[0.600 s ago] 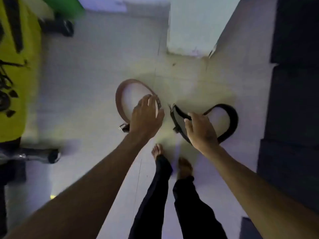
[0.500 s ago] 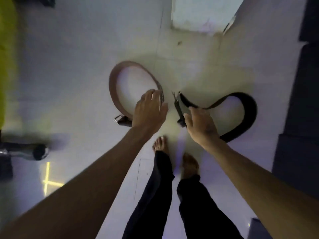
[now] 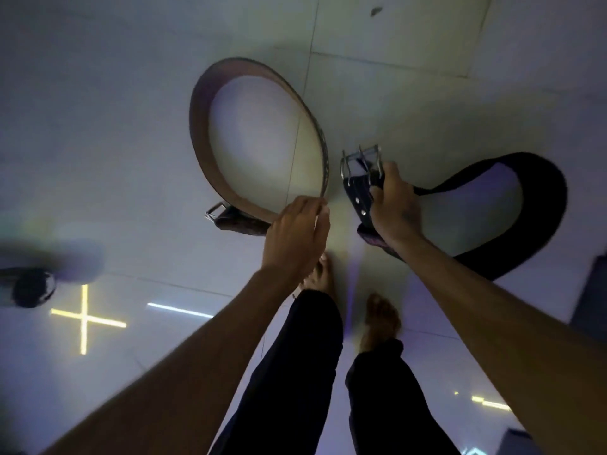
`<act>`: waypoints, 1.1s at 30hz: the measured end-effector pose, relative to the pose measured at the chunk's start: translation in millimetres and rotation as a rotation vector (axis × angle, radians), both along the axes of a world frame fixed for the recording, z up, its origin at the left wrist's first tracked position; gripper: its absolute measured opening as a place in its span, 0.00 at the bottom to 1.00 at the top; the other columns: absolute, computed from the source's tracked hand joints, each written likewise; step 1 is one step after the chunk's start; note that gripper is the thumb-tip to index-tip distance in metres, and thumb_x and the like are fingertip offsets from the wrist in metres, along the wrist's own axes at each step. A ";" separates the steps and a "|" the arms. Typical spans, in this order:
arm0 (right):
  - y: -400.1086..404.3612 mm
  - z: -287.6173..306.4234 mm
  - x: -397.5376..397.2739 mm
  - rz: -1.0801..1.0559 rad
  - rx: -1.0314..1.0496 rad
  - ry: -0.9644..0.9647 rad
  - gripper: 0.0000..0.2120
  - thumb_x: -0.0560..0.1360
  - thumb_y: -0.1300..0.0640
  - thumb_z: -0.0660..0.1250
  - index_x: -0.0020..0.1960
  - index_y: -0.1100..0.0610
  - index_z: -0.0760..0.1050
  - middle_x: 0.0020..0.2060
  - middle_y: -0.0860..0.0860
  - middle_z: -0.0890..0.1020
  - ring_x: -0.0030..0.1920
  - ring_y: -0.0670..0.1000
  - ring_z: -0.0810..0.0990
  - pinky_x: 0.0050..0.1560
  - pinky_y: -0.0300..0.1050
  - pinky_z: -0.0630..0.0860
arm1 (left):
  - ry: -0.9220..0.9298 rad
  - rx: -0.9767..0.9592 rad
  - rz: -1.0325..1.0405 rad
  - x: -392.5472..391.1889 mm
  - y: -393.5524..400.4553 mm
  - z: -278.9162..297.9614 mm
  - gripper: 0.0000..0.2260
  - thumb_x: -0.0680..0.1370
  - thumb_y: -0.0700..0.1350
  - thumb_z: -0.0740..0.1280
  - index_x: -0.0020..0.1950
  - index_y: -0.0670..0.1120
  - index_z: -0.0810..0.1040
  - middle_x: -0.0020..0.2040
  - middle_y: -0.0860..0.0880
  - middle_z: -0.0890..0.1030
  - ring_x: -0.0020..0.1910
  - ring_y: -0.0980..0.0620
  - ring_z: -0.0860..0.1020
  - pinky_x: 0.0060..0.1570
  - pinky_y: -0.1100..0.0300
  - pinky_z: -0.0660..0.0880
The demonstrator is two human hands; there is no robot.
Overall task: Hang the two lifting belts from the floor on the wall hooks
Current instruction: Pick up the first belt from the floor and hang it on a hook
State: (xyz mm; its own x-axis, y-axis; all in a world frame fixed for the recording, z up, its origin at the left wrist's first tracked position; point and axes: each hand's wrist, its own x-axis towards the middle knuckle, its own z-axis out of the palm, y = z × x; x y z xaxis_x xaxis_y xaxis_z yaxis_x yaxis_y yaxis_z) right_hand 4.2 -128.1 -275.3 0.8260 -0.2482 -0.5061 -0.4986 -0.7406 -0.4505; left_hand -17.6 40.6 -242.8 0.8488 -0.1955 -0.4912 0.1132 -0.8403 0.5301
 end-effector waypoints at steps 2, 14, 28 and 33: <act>-8.9 53.8 -7.3 -0.034 0.044 -0.052 0.07 0.79 0.63 0.60 0.57 0.60 0.67 0.48 0.61 0.81 0.50 0.64 0.79 0.40 0.48 0.68 | 0.073 -0.052 0.042 7.4 -6.9 36.8 0.19 0.85 0.50 0.58 0.73 0.42 0.72 0.69 0.42 0.76 0.68 0.43 0.75 0.65 0.50 0.73; -79.9 473.3 -43.2 -0.328 0.431 -0.424 0.16 0.76 0.67 0.58 0.59 0.53 0.71 0.48 0.56 0.83 0.49 0.57 0.83 0.54 0.58 0.80 | -0.099 -0.438 0.051 18.7 -83.7 406.8 0.20 0.82 0.47 0.67 0.73 0.49 0.71 0.68 0.47 0.78 0.63 0.51 0.79 0.60 0.61 0.75; -61.0 903.5 -74.9 -0.142 0.474 -0.948 0.14 0.82 0.60 0.60 0.67 0.59 0.69 0.59 0.57 0.79 0.58 0.48 0.77 0.60 0.43 0.72 | -0.530 -0.923 -0.007 20.4 -66.3 864.1 0.12 0.75 0.33 0.73 0.54 0.45 0.78 0.47 0.43 0.85 0.36 0.53 0.82 0.38 0.62 0.81; -58.0 1035.2 -92.8 -0.176 0.459 -1.170 0.11 0.80 0.55 0.63 0.53 0.62 0.78 0.44 0.57 0.84 0.44 0.46 0.78 0.53 0.47 0.72 | -0.661 -1.031 -0.076 -1.1 -64.0 973.1 0.09 0.75 0.38 0.74 0.55 0.45 0.81 0.49 0.42 0.88 0.39 0.49 0.85 0.48 0.49 0.84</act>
State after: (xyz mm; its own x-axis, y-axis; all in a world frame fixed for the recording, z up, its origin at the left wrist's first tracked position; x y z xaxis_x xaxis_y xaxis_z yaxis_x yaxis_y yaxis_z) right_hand -88.6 -186.0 759.9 0.8100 -0.3955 0.4330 0.2941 -0.3649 -0.8834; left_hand -18.7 -23.5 730.3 0.8452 -0.2979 0.4437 -0.4610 0.0134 0.8873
